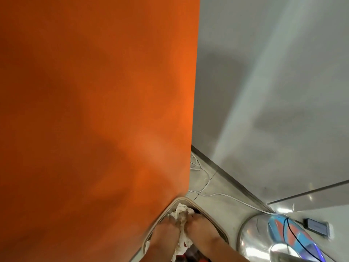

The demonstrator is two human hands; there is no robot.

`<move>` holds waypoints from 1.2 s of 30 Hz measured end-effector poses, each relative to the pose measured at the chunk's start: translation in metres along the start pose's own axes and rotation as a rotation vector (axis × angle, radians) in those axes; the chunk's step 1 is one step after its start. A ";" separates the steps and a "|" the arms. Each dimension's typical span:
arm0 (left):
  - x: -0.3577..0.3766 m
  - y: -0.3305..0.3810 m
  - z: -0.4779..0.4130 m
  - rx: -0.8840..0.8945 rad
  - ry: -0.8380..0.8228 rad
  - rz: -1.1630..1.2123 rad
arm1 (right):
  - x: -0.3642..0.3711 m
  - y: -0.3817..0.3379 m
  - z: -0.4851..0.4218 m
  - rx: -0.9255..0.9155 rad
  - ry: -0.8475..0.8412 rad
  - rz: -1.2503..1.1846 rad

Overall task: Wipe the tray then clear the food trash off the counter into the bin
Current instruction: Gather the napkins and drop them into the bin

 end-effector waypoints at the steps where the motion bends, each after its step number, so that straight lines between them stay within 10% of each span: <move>1: 0.001 0.000 0.006 0.006 -0.009 0.017 | 0.001 0.001 0.004 0.013 -0.006 -0.017; 10: -0.031 -0.002 0.070 0.033 0.028 0.292 | -0.097 0.017 0.064 -0.085 -0.080 -0.089; 19: -0.184 0.022 0.220 0.073 0.557 0.633 | -0.271 0.030 0.119 0.066 0.134 -0.488; 30: -0.335 0.025 0.494 0.256 0.490 1.221 | -0.558 -0.004 0.227 -0.358 -0.036 -0.470; 36: -0.385 -0.026 0.616 0.042 0.908 1.405 | -0.662 -0.060 0.268 -0.455 0.009 -0.360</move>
Point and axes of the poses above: each hand's wrist, its own z-axis away from the middle knuckle, its own x-axis out of the palm, y = z × x, the point moved 3 cm from there along -z, towards the middle knuckle, and after that the axes turned 10 degrees about z, right-handed, at the moved point
